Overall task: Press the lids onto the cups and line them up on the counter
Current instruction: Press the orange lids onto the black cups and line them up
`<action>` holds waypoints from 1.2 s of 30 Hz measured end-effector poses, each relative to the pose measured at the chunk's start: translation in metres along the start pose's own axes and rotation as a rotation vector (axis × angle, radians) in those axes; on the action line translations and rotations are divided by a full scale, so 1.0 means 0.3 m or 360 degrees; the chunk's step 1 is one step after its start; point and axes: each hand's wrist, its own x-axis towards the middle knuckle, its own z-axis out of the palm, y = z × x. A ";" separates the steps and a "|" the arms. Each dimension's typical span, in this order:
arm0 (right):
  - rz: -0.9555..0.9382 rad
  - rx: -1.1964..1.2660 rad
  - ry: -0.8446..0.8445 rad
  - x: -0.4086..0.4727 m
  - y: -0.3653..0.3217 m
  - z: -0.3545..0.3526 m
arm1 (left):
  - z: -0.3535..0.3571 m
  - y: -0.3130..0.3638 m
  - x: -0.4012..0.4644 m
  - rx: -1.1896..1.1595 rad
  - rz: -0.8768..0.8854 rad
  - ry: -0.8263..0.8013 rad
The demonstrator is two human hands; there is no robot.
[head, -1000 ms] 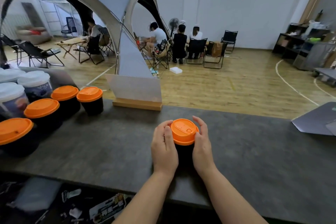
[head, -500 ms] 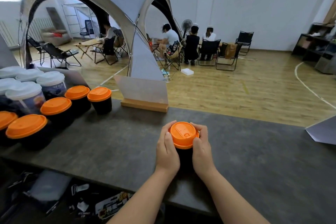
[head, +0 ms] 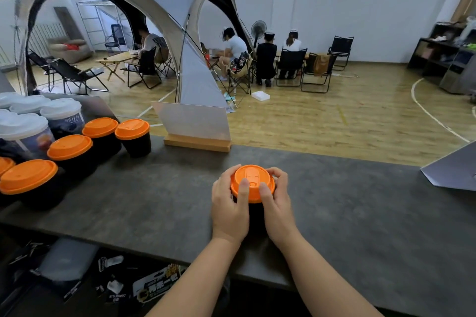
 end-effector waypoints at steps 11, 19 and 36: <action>0.0031 0.0023 -0.0005 0.007 0.004 0.007 | 0.004 -0.010 0.008 -0.0123 -0.0090 -0.0049; -0.0002 0.0121 0.0008 0.023 0.032 0.009 | 0.015 -0.028 0.013 -0.0182 -0.0093 0.0016; -0.0022 0.0036 0.0103 0.013 0.022 0.007 | 0.004 -0.024 0.015 -0.0047 -0.0162 0.0169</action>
